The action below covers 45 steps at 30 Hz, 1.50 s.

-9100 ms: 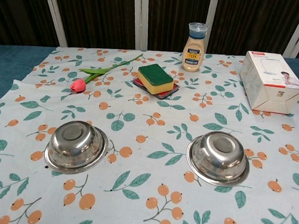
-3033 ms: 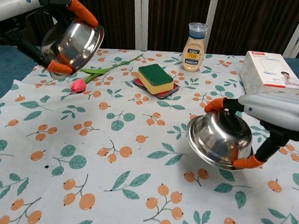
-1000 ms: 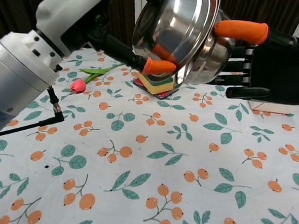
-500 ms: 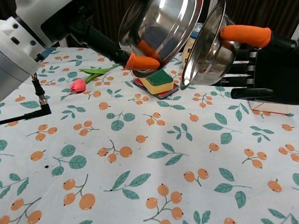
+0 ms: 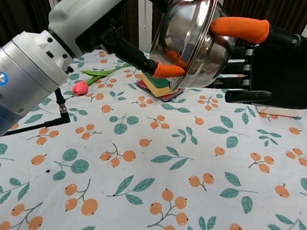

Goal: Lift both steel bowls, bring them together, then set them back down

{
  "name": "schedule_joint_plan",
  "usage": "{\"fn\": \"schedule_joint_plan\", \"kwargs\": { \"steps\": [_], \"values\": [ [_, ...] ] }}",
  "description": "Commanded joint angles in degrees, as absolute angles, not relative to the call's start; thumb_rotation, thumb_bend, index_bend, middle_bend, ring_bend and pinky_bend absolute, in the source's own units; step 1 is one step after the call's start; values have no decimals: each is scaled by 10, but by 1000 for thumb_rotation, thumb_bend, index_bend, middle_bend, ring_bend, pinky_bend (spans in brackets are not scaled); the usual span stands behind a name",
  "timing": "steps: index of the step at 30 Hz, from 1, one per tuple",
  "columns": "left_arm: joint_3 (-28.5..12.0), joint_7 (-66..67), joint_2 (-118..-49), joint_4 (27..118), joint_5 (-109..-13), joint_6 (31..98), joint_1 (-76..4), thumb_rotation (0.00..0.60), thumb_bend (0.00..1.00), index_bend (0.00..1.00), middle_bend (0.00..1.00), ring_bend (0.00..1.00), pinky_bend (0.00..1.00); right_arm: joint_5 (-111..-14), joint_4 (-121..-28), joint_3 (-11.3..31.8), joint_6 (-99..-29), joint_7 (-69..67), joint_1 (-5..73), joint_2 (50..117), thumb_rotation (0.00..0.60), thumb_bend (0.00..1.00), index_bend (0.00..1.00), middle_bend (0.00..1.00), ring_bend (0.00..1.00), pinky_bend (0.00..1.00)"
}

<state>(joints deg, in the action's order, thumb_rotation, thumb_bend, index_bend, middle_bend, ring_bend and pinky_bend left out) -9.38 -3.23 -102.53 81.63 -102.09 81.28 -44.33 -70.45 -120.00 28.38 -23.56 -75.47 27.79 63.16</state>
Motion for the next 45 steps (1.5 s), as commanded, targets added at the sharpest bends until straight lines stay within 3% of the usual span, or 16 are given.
{"fn": "schedule_joint_plan", "kwargs": {
  "steps": [1,27,32,39,45],
  "values": [
    [-92,-28,-1029,815,-1023,812,-445,600,500,484,619,519,757,-706,-1203,283,-237,-752,278,630,600,373,1000,1000,1000,1000],
    [-83,-31,-934,927,-1010,812,-421,600,513,484,619,519,757,-733,-1085,292,-230,-771,271,627,600,374,1000,1000,1000,1000],
    [-71,-20,-888,972,-987,781,-414,600,521,483,620,519,757,-821,-1024,251,-303,-624,270,646,600,374,1000,1000,1000,1000],
    [-58,88,-814,1035,-918,717,-399,600,537,478,619,519,756,-928,-912,188,-485,-268,243,735,600,375,1000,1000,1000,1000],
    [-40,149,-787,1056,-858,664,-394,600,547,478,619,519,757,-992,-825,140,-558,-71,232,803,600,375,1000,1000,1000,1000]
  ]
}}
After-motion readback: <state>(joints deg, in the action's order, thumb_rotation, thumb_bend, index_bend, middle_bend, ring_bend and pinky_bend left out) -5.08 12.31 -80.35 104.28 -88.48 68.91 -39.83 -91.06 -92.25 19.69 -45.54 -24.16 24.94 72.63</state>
